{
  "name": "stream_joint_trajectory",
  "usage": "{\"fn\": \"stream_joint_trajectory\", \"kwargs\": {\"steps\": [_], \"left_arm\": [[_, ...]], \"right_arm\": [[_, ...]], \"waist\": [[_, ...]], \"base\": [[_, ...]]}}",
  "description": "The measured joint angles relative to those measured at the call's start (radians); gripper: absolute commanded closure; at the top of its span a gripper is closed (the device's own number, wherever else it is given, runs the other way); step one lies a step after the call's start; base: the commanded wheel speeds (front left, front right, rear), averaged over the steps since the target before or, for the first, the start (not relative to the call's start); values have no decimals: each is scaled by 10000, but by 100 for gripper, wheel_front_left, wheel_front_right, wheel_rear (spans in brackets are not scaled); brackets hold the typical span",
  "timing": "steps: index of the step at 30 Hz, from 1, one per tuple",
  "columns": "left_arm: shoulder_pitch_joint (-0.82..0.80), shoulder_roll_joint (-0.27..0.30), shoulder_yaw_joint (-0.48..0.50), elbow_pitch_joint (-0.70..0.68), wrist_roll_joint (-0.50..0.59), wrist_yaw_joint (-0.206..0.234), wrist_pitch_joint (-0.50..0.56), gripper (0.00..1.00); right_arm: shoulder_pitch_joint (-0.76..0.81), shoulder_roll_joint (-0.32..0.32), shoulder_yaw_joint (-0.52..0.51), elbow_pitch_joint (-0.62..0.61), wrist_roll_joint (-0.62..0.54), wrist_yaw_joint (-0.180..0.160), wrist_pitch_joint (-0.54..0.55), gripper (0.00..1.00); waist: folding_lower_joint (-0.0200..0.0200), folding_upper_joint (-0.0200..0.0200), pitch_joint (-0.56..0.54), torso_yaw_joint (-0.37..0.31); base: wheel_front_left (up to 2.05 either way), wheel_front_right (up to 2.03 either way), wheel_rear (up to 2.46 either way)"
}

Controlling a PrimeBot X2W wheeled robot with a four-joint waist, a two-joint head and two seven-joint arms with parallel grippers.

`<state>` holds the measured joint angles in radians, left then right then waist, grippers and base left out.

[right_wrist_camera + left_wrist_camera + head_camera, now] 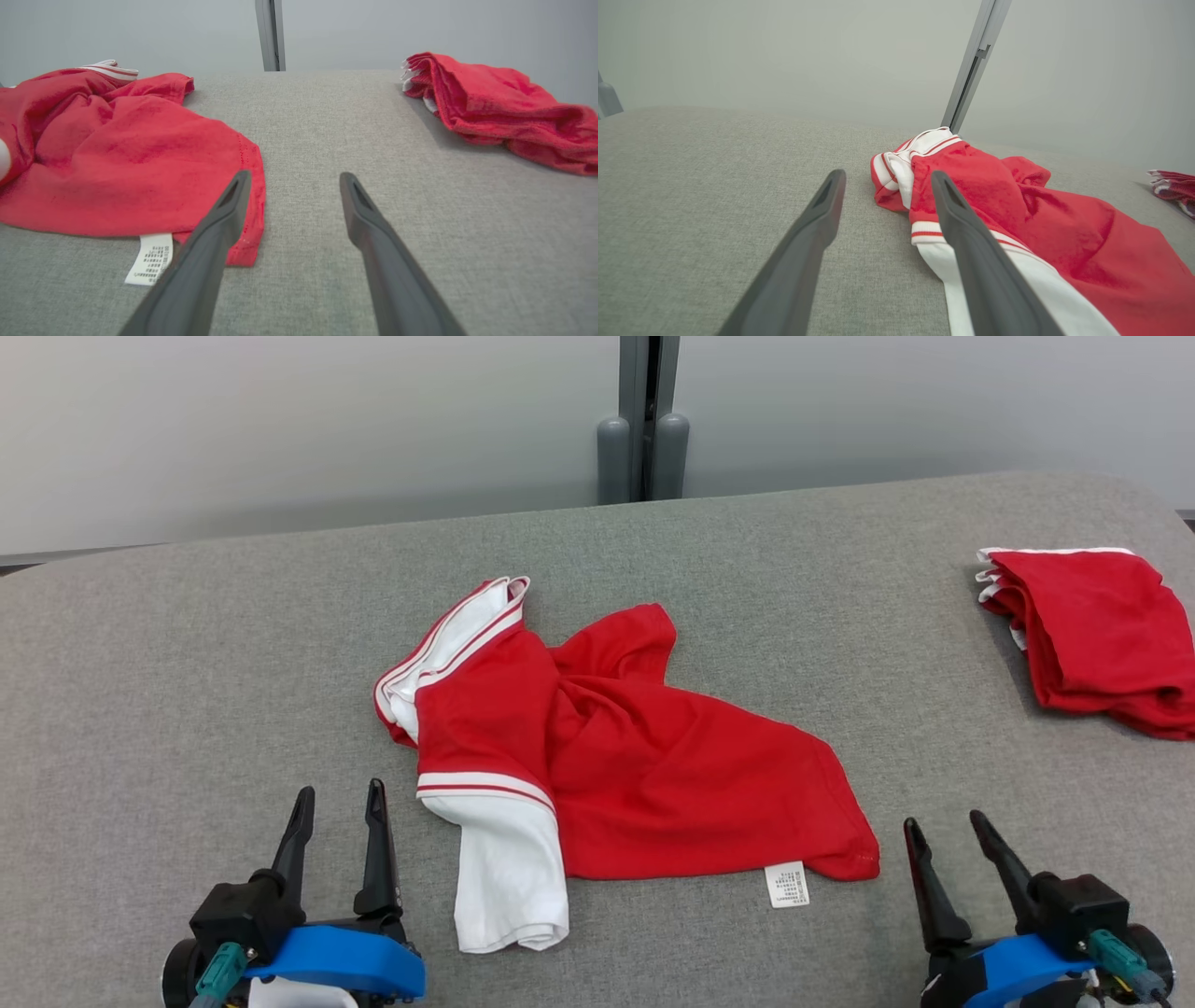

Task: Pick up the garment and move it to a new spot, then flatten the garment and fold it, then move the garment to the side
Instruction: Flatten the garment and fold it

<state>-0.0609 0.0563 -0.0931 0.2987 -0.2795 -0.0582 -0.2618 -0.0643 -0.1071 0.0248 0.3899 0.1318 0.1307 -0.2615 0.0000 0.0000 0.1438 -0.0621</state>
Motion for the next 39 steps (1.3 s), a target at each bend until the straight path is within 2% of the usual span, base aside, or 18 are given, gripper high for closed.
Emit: {"fn": "stream_joint_trajectory", "kwargs": {"steps": [9,23,39], "left_arm": [[12,-19,-322,79,69,-54,0,0],[192,-46,-938,307,67,-29,0,0],[329,-50,-1164,437,-79,92,0,0]], "right_arm": [[-297,-21,-341,-675,-303,0,10,0],[-488,533,104,-268,-324,0,13,0],[-594,560,443,-184,104,0,2,0]], "waist": [[0,0,-340,267],[-1,0,-897,803],[-1,0,-902,921]], "base": [[0,0,0],[0,0,0],[0,0,0]]}}
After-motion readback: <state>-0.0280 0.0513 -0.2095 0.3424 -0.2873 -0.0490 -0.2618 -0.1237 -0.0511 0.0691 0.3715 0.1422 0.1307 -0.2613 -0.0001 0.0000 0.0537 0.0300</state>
